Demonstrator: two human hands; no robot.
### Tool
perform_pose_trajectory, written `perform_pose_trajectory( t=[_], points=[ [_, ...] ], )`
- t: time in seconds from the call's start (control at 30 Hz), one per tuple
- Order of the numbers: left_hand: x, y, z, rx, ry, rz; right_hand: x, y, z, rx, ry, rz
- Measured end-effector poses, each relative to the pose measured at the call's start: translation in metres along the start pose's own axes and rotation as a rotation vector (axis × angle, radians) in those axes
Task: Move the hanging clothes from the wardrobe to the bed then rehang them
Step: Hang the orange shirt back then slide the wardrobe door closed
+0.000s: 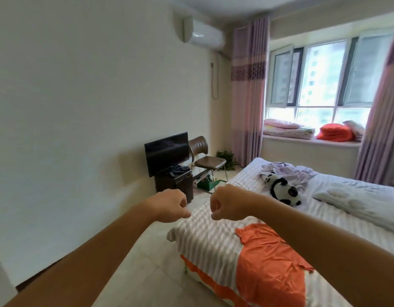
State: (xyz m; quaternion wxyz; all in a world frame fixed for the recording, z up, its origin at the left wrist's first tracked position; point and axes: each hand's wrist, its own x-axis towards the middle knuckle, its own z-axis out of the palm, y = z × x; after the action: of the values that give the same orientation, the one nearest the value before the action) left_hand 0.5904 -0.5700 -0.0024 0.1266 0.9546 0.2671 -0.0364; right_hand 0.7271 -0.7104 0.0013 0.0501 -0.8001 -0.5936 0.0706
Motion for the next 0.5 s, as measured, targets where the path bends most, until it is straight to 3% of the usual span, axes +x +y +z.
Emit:
perform_pose_trajectory(
  t=[0.5],
  points=[
    [0.227, 0.149, 0.047, -0.09, -0.122, 0.287, 0.016, 0.238, -0.003, 0.045, 0.031, 0.301]
  ],
)
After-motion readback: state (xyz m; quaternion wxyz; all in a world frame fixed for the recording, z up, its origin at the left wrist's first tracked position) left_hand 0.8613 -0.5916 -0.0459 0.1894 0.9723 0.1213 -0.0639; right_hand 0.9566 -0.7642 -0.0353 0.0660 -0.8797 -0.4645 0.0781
